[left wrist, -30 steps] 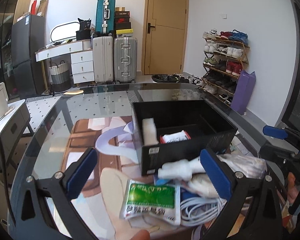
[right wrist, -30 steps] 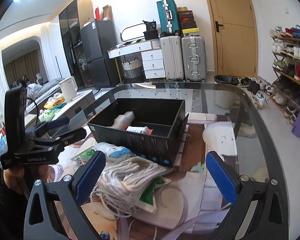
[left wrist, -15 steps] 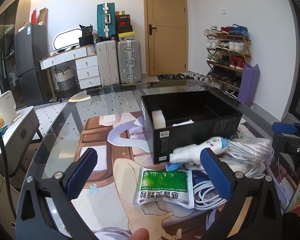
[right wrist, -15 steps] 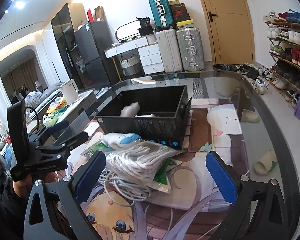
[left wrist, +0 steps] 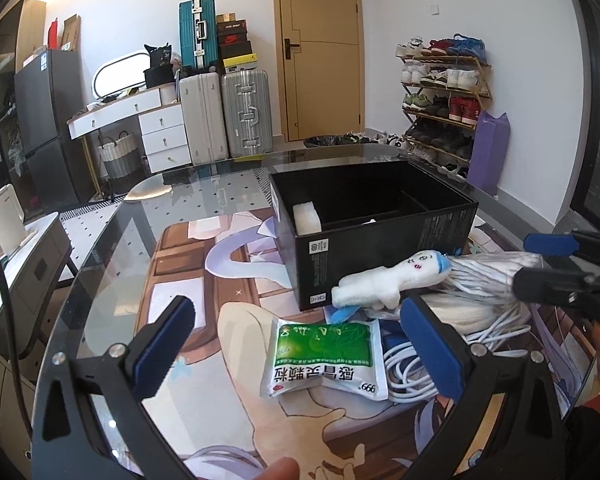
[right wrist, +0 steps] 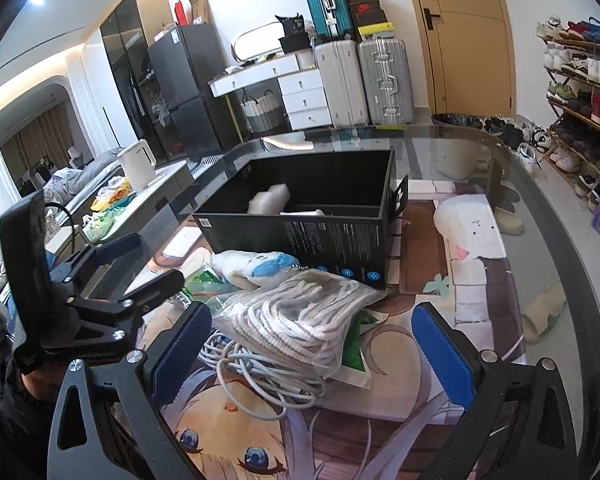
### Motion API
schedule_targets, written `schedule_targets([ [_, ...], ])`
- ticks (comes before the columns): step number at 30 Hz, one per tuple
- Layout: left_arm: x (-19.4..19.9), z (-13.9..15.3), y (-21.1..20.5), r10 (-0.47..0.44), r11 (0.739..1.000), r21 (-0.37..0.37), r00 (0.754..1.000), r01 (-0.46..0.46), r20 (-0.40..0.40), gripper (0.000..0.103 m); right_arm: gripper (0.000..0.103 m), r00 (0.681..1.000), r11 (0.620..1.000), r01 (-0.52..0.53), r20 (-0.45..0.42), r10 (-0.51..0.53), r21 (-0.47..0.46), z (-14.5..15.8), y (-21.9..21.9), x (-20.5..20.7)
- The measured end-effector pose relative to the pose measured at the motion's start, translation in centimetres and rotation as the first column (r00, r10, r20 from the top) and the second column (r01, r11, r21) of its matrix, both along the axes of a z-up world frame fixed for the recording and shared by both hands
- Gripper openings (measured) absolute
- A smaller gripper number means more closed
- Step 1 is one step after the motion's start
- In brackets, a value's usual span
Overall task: Organize soft objects
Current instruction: 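Move the right tool over the bagged white rope coil, then grasp the bagged white rope coil with the right tool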
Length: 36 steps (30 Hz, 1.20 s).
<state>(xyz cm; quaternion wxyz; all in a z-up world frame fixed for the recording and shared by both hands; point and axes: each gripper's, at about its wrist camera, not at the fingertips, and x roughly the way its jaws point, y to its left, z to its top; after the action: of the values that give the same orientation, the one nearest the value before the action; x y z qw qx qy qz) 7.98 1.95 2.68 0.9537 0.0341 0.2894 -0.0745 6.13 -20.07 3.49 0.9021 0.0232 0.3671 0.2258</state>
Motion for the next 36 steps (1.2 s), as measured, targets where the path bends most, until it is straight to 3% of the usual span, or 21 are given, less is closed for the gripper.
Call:
schedule_targets([
  [7, 0.2, -0.2, 0.0, -0.007, 1.000, -0.002, 1.000, 0.007, -0.016, 0.103, 0.102, 0.996, 1.000, 0.010, -0.084, -0.008, 0.018, -1.0, 0.7, 1.3],
  [19, 0.6, -0.6, 0.5, -0.014, 0.999, -0.034, 0.998, 0.012, -0.060, 0.103, 0.102, 0.998, 1.000, 0.001, -0.063, -0.002, -0.016, -0.9, 2.1, 2.0],
  [28, 0.6, -0.7, 0.6, -0.025, 0.999, -0.048, 0.997, 0.022, -0.077, 0.103, 0.102, 0.987, 0.994, 0.101, -0.122, -0.104, -0.029, -1.7, -1.0, 2.3],
  [36, 0.8, -0.9, 0.4, -0.028, 0.999, -0.041, 0.996, 0.025, -0.089, 0.103, 0.102, 0.986, 0.995, 0.099, -0.137, -0.100, -0.016, -2.4, -2.1, 2.6],
])
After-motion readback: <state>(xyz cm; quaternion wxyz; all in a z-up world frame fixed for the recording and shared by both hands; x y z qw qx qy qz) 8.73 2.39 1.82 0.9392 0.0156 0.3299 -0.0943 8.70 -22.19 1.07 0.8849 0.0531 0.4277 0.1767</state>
